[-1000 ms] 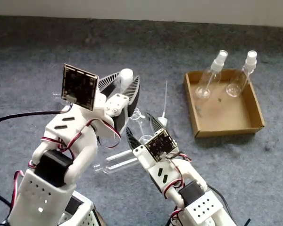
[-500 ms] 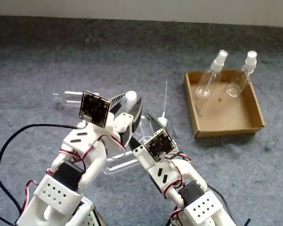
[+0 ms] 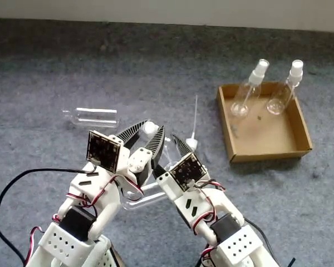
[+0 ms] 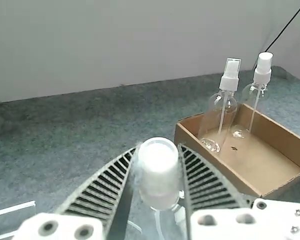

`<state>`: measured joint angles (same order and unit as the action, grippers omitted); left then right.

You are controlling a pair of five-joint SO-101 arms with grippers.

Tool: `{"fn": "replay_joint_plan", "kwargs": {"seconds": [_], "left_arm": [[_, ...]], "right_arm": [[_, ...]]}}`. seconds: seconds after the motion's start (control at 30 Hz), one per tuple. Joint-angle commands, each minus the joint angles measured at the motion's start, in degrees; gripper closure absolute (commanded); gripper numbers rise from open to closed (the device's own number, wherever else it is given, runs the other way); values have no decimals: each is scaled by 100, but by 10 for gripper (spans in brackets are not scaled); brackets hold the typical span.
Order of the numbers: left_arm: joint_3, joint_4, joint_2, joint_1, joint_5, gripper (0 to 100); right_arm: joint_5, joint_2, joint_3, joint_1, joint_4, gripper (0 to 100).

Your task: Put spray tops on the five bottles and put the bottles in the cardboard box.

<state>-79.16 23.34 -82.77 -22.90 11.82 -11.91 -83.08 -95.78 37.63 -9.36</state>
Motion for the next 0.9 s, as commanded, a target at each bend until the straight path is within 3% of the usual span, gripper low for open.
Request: {"fn": "replay_joint_plan", "kwargs": {"seconds": [0.0,0.17,0.4,0.87], "left_arm": [[4,-88,-31,22,-62,947],[84,-62,-31,31,-62,852],[470,237,-31,22,-62,869],[585,404,-84,48,-62,853]], "right_arm": [[-62,-92,-804,-4,13,864],[-62,-92,-796,-4,13,862],[-624,-92,-804,-259,48,861],[-624,-92,-804,-268,31,861]]}}
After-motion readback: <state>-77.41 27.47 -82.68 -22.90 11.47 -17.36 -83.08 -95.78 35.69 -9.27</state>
